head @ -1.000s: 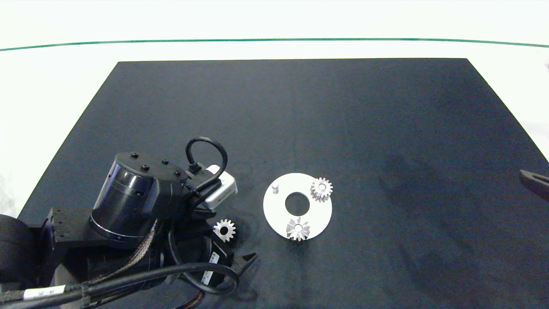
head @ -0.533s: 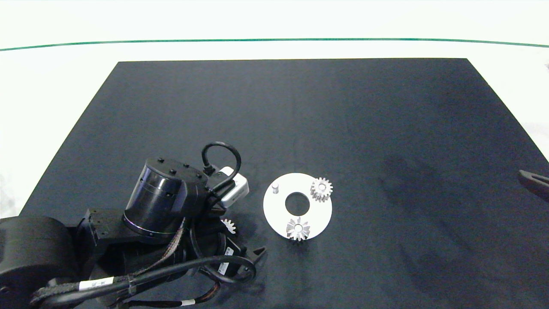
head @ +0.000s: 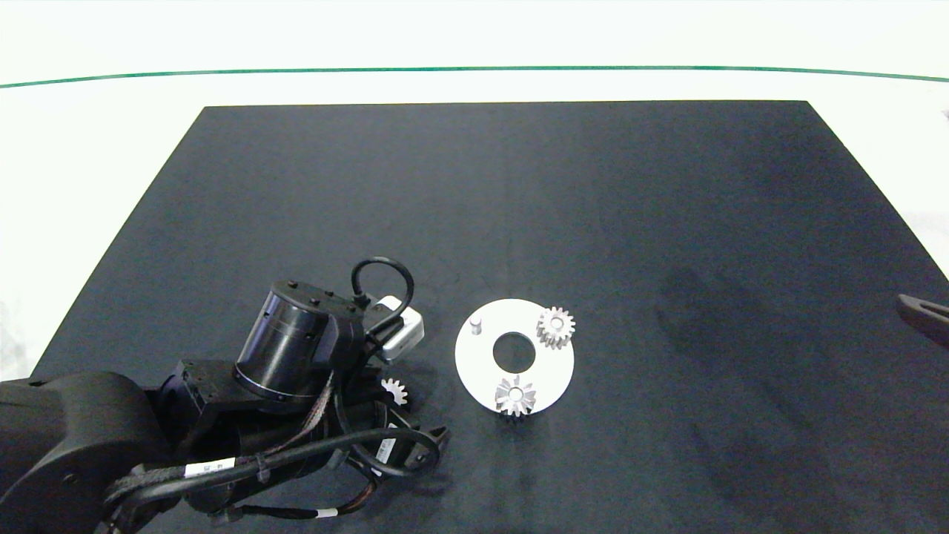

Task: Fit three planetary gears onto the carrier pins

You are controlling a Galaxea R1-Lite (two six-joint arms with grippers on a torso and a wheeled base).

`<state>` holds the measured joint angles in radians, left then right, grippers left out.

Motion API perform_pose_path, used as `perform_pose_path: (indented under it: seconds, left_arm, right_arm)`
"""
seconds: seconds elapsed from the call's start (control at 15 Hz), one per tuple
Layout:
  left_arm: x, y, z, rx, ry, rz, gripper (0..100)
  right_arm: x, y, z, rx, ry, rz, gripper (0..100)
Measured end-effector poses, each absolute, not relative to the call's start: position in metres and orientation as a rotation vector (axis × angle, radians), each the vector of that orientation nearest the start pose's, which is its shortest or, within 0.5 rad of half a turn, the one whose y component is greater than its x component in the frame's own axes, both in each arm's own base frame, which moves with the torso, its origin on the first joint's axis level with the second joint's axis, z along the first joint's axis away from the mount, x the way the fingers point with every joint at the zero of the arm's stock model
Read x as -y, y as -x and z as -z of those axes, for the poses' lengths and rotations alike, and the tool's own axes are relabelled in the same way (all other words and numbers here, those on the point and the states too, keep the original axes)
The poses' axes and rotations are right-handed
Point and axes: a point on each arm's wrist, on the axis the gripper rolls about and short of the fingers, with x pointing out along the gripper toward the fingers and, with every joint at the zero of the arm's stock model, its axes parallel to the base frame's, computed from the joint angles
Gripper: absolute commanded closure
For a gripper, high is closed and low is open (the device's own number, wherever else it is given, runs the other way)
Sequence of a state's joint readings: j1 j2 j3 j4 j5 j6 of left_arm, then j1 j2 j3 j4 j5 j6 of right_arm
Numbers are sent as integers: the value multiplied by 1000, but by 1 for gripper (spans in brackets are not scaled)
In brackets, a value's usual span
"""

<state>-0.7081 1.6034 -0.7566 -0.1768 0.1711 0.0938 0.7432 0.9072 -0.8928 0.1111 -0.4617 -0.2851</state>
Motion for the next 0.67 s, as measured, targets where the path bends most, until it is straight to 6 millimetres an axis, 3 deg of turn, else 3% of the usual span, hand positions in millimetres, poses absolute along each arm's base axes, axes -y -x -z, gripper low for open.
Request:
perform_pose_path:
  seconds: [0.27, 0.67]
  left_arm:
    - [162, -201, -151, -587, -377, 534, 1]
    - [161, -199, -152, -574, -375, 537, 13]
  right_arm:
    - [-54, -73, -297, -64, 355, -295, 0]
    - [-54, -74, -296, -65, 356, -295, 0]
